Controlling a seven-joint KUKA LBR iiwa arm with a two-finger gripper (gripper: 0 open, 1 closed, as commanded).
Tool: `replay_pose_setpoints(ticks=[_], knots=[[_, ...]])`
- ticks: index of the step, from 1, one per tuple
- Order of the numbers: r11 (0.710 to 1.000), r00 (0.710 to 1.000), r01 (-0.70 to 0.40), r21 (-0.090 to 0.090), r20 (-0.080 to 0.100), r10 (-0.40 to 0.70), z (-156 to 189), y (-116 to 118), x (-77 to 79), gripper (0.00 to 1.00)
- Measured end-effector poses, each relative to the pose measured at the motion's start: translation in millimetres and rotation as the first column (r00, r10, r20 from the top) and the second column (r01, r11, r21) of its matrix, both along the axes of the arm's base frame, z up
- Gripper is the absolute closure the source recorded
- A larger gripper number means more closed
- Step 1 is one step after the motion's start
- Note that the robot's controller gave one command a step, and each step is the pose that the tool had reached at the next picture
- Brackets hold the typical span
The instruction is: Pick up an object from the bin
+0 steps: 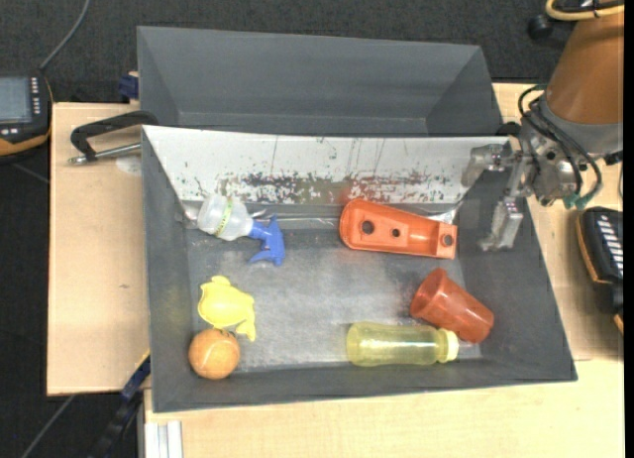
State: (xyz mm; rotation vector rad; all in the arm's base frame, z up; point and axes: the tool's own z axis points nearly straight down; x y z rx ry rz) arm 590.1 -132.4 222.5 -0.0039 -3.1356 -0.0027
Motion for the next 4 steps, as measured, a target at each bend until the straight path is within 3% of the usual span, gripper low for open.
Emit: replay_pose_setpoints(ticks=[1,2,3,4], knots=[[1.000,1.000,-0.002,-0.001,0.009,0.002,5,1,1.6,0.00],[1.000,1.000,0.027,0.000,0.008,-0.027,-73,37,4.6,0.00],[1.000,1.000,0.016,0.000,0.010,-0.016,-72,67,-1.4,0.00],[0.991,0.991,0.137,0.002,0.014,-0.137,-83,95,10.2,0.00]])
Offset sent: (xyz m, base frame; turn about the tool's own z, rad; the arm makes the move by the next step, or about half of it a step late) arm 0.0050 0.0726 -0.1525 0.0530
